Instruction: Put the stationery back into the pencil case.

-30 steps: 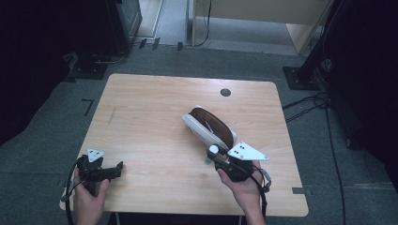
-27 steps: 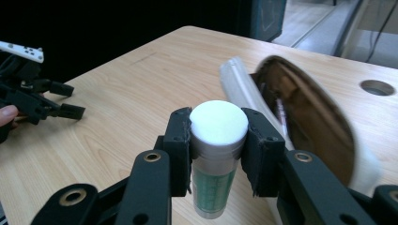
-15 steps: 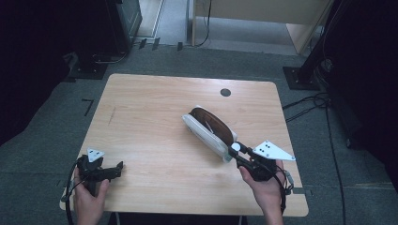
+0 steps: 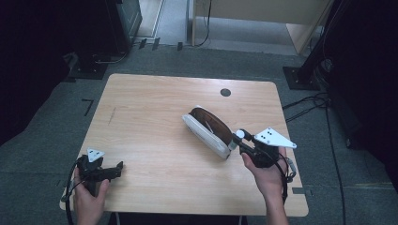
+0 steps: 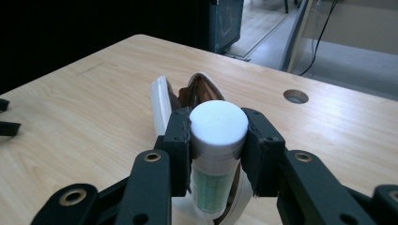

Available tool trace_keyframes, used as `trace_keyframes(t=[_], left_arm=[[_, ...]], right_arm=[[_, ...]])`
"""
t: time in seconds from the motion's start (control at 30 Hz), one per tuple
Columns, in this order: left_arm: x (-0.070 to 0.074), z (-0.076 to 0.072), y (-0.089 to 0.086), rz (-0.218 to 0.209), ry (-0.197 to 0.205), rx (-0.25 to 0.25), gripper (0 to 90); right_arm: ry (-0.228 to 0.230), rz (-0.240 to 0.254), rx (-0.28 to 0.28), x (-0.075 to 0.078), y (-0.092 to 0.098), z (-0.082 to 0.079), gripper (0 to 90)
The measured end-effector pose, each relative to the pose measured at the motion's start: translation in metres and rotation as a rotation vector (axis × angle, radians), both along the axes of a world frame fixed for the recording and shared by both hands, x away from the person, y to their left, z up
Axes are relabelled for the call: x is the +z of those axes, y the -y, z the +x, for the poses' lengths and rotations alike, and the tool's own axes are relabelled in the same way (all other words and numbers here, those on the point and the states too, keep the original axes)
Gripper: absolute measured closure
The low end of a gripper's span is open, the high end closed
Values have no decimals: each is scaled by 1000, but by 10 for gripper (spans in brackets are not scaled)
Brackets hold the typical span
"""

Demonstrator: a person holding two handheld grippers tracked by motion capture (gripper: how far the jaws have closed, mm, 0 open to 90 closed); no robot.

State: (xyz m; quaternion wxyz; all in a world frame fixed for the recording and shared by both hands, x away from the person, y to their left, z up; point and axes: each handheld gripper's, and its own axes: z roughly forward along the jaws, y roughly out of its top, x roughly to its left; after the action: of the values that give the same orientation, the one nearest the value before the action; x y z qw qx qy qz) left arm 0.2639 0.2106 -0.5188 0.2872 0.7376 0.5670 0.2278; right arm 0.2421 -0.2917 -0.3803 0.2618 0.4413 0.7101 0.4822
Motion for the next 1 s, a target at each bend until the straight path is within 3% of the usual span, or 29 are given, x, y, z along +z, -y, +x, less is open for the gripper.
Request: trace_keyframes(t=[0.33,0.57,0.87,1.0], left_arm=[[0,0,0,0,0,0,0],[0,0,0,0,0,0,0],[0,0,0,0,0,0,0],[0,0,0,0,0,0,0]], right_arm=[[-6,-19,-5,-9,-13,29,656],[-57,-31,5,-22,-23,45,655],[-84,-10,0,-31,-27,61,654],[-99,-21,25,-35,-32,68,654]])
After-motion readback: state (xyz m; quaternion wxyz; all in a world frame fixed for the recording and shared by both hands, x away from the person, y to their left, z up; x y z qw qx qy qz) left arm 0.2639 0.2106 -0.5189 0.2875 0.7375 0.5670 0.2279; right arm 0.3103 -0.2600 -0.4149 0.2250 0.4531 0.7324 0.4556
